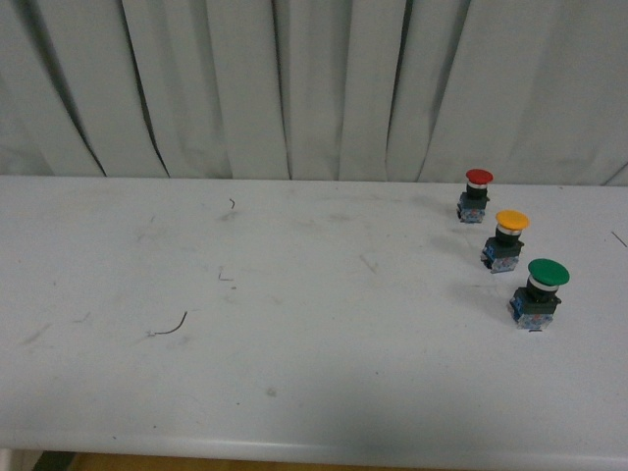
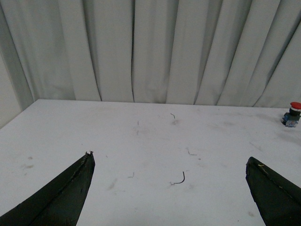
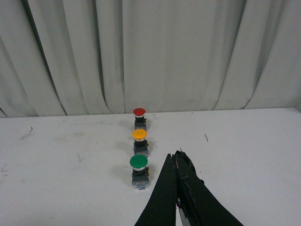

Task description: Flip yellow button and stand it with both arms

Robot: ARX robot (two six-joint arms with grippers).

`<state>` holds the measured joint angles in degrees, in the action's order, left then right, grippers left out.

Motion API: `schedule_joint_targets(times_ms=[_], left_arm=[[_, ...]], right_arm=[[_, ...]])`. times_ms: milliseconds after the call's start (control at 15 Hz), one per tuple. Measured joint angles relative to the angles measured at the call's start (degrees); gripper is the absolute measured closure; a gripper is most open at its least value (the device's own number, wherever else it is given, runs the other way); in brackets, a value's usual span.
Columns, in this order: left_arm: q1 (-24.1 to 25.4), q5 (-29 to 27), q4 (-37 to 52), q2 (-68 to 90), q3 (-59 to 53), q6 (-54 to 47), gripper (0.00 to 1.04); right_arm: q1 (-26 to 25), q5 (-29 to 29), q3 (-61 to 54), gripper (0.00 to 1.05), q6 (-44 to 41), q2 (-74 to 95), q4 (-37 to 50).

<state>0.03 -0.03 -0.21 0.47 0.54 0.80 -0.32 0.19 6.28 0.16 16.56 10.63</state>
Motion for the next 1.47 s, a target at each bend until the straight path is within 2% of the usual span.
schedule_joint_targets(times_ms=[467, 600, 1200, 1267, 1467], left_arm=[[0.0, 0.0, 0.0, 0.0, 0.0, 0.0, 0.07], [0.0, 0.0, 0.0, 0.0, 0.0, 0.0, 0.07], [0.0, 0.0, 0.0, 0.0, 0.0, 0.0, 0.07], [0.0, 0.0, 0.0, 0.0, 0.0, 0.0, 0.07], [0.0, 0.0, 0.0, 0.0, 0.0, 0.0, 0.07]], right_arm=[[0.0, 0.0, -3.3, 1.03, 0.0, -5.7, -2.6], [0.0, -0.1, -5.0, 1.03, 0.0, -15.4, -10.7], [0.0, 0.0, -5.6, 1.03, 0.0, -16.3, -10.8], [0.0, -0.1, -5.6, 0.98, 0.0, -16.3, -10.8], [0.0, 0.0, -5.6, 0.62, 0.0, -16.3, -10.8]])
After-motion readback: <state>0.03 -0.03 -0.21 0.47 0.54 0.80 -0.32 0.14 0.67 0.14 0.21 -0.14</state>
